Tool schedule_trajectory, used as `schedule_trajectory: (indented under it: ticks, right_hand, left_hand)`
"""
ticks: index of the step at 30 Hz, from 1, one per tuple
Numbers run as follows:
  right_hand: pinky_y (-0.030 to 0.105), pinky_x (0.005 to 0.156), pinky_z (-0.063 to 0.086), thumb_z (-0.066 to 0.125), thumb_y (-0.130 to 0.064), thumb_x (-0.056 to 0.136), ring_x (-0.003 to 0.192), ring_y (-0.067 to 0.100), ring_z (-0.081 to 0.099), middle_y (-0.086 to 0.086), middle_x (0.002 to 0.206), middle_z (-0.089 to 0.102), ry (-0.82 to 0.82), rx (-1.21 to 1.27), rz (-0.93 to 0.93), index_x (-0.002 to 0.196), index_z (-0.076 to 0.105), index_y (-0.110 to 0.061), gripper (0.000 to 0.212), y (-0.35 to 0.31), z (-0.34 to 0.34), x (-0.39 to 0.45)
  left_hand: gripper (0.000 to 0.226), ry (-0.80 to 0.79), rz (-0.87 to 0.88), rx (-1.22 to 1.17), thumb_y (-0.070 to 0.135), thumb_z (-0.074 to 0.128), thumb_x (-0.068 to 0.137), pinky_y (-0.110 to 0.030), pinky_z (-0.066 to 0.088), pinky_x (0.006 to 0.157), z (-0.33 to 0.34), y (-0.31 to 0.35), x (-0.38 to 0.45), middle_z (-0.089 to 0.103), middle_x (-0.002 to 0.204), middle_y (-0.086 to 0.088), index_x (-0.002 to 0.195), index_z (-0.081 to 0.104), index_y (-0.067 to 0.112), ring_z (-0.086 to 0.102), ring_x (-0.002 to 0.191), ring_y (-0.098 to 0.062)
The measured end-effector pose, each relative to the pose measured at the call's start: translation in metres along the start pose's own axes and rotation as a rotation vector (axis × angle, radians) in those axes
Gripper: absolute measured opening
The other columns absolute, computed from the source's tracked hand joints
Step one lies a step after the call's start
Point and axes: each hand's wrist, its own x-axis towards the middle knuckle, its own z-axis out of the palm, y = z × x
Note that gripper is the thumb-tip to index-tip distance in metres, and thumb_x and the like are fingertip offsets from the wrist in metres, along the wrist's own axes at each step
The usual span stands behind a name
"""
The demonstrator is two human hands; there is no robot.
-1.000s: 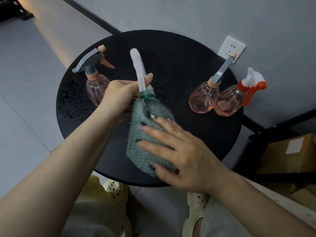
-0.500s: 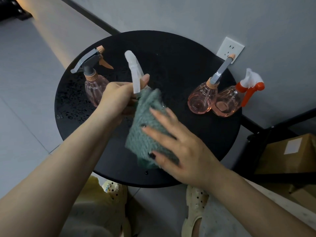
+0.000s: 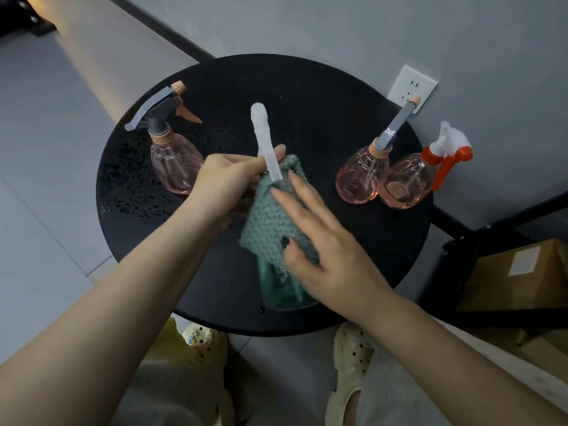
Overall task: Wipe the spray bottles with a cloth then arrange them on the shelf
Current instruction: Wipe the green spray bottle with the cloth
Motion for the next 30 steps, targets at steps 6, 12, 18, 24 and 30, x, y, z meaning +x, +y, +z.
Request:
schedule_trajectory:
  ticks: [6,12,18,24,30]
  right_hand:
    - [0.004,0.107,0.016,0.042,-0.038,0.095,0.137,-0.013,0.012,-0.017,0.153,0.016,0.030,0.239,0.123,0.143,0.012,-0.040,0.057,0.005,0.000,0.000]
    - [0.039,0.113,0.026,0.049,-0.035,0.092,0.145,0.026,0.013,0.004,0.153,0.029,-0.051,-0.350,-0.314,0.134,0.050,-0.020,0.044,-0.002,0.006,-0.012]
    - [0.048,0.117,0.016,0.050,-0.029,0.093,0.138,0.025,0.031,0.000,0.138,0.052,-0.177,-0.605,-0.555,0.115,0.064,-0.019,0.028,0.001,0.012,-0.015]
    - [0.022,0.114,0.018,0.043,-0.033,0.094,0.146,0.015,0.010,-0.006,0.154,0.024,-0.006,-0.287,-0.181,0.140,0.044,-0.023,0.047,0.004,0.001,-0.004]
    - [0.000,0.104,0.011,0.040,-0.033,0.100,0.137,-0.015,0.010,-0.019,0.154,0.014,0.040,0.245,0.173,0.141,0.013,-0.042,0.051,0.008,-0.003,0.003]
  left_hand:
    - [0.036,0.030,-0.003,-0.033,0.038,0.072,0.077,-0.015,0.020,0.037,-0.005,0.005,0.002,0.037,0.041,0.006,0.049,0.062,0.016,0.028,0.033,-0.007]
    - [0.041,0.100,0.019,-0.039,0.040,0.075,0.074,-0.023,0.031,0.049,-0.015,0.005,0.007,0.050,0.053,0.001,0.040,0.064,0.020,0.042,0.049,-0.014]
    - [0.038,0.031,0.036,-0.005,0.037,0.071,0.080,-0.012,0.019,0.035,-0.010,0.000,0.005,0.032,0.035,0.009,0.047,0.062,0.018,0.023,0.030,-0.006]
    - [0.036,0.035,0.052,0.018,0.046,0.075,0.073,-0.023,0.032,0.051,-0.005,0.001,0.004,0.051,0.062,-0.010,0.058,0.067,0.014,0.043,0.053,-0.019]
    - [0.033,0.008,0.005,-0.042,0.034,0.068,0.083,-0.010,0.026,0.035,-0.002,0.001,0.000,0.038,0.041,0.005,0.061,0.060,0.012,0.031,0.030,-0.005]
